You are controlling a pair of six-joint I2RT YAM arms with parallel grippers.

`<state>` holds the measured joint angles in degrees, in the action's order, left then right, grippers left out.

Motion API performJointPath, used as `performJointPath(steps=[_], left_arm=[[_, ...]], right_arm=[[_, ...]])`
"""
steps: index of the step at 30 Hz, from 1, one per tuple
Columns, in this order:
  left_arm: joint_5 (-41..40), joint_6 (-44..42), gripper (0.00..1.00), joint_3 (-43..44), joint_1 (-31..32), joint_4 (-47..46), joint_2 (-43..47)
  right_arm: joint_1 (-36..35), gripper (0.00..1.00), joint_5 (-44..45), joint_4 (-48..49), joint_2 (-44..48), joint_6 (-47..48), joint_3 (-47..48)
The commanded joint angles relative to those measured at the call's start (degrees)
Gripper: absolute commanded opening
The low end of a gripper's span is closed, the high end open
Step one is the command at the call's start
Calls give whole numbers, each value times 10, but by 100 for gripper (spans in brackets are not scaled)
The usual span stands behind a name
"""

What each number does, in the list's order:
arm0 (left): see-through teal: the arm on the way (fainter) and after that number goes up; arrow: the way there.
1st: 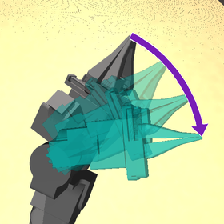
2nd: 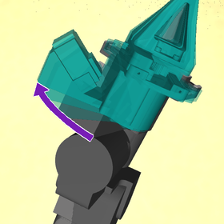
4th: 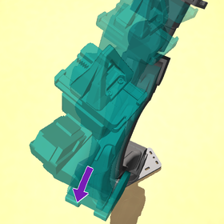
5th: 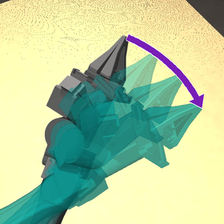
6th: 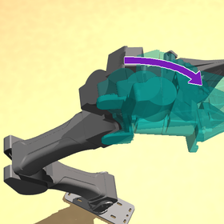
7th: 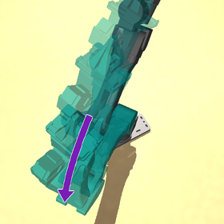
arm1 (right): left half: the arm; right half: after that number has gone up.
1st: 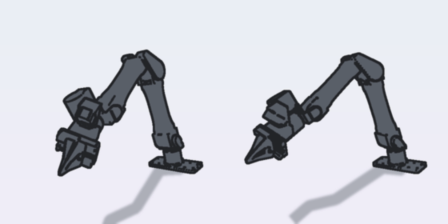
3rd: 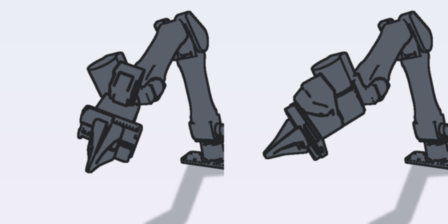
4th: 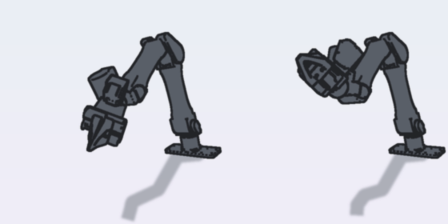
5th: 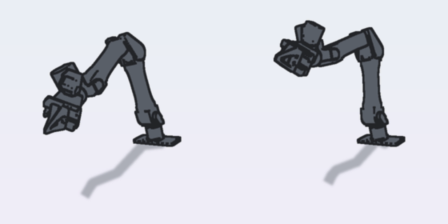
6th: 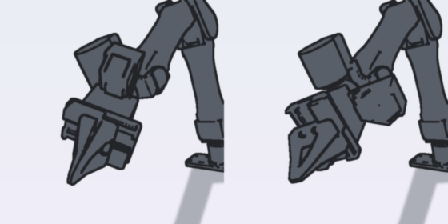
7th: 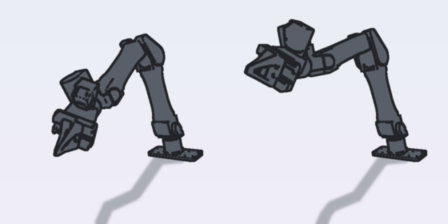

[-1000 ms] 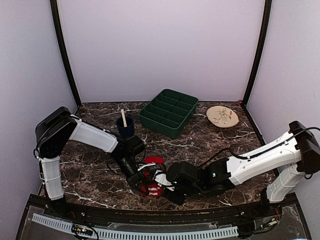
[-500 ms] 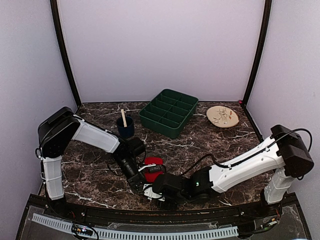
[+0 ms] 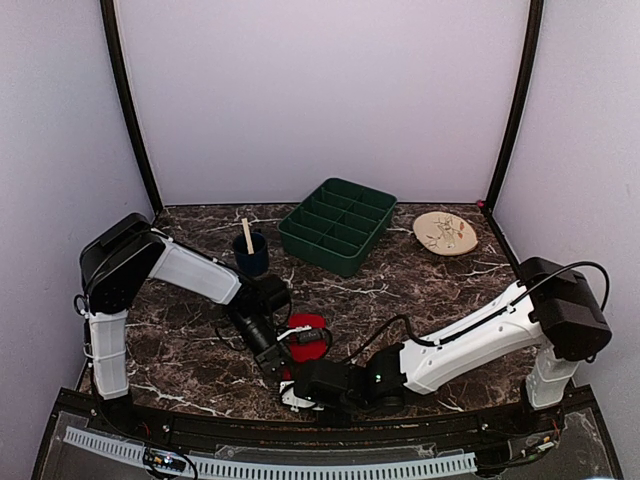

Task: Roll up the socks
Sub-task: Roll the sock at the center of the board.

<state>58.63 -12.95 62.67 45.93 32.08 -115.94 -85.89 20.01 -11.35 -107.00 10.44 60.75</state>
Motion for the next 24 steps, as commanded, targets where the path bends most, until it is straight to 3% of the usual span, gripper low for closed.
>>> performJointPath(steps=[1, 15, 24], left_arm=[[25, -14, 0, 12, -6, 18, 0], [37, -12, 0, 4, -8, 16, -1], [27, -7, 0, 1, -8, 18, 3]], right_arm=[[-5, 35, 21, -9, -20, 23, 12], [10, 22, 31, -15, -48, 35, 16], [39, 6, 1, -13, -49, 26, 1]])
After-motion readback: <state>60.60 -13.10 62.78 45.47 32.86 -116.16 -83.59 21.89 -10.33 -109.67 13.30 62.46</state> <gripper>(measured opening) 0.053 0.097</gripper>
